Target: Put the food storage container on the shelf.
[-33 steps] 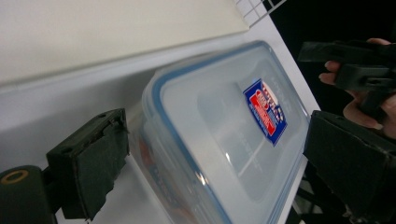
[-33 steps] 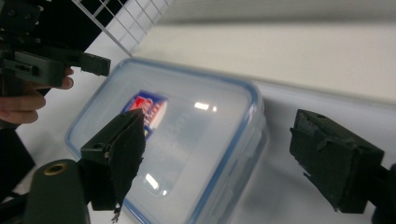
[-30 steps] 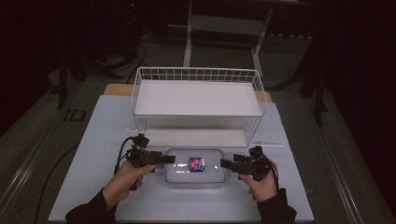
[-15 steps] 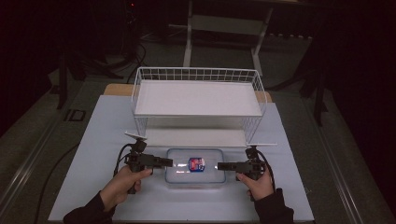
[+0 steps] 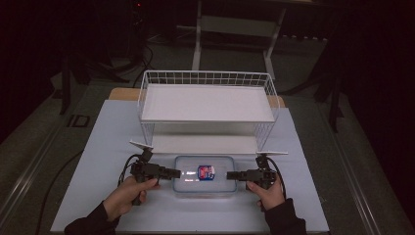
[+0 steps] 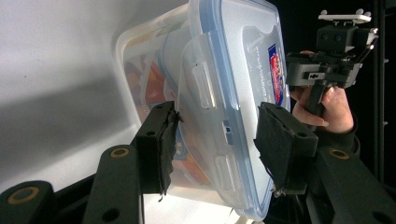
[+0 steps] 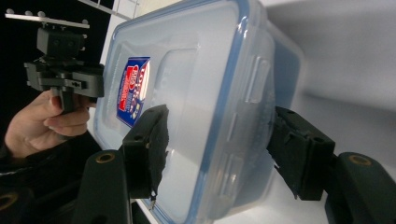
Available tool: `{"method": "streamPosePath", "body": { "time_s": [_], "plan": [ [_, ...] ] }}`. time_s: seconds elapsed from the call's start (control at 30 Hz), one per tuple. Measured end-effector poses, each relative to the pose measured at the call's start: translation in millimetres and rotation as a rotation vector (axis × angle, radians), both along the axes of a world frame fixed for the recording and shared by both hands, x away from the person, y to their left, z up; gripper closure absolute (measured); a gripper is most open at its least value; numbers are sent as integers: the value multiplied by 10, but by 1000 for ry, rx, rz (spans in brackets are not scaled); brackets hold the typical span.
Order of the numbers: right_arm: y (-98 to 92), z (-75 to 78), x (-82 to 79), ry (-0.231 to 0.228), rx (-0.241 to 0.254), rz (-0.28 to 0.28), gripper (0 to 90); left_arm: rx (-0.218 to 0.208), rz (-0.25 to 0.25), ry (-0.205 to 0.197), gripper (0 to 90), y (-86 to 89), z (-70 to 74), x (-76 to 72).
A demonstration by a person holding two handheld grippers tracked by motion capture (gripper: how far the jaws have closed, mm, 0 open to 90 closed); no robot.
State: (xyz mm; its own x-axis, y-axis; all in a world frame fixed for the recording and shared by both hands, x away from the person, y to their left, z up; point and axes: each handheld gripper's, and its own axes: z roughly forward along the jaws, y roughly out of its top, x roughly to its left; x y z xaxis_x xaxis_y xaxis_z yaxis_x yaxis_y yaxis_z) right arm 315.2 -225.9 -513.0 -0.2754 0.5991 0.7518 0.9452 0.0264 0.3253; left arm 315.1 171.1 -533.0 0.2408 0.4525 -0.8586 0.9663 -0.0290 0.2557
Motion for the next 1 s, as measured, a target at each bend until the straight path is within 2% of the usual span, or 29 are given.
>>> {"method": "streamPosePath", "body": {
  "time_s": [0.13,0.23,0.33,0.47,0.67,0.77,1.0],
  "plan": [
    [16,6,9,0,-11,13,374,8,5,-5,496,-3,17,-15],
    [28,16,-8,-2,-21,5,372,53,25,-20,503,-45,88,-50],
    [34,28,-29,-17,-28,8,371,65,27,-27,504,-59,113,-67],
    [55,62,-58,-40,-51,18,370,106,26,-50,504,-93,180,-109],
    [70,87,-98,-54,-64,10,369,120,48,-54,505,-115,211,-149],
    [85,117,-130,-68,-78,11,370,138,69,-69,506,-144,253,-204],
    [95,156,-185,-94,-97,10,365,159,82,-101,512,-183,328,-264]
  ]
}}
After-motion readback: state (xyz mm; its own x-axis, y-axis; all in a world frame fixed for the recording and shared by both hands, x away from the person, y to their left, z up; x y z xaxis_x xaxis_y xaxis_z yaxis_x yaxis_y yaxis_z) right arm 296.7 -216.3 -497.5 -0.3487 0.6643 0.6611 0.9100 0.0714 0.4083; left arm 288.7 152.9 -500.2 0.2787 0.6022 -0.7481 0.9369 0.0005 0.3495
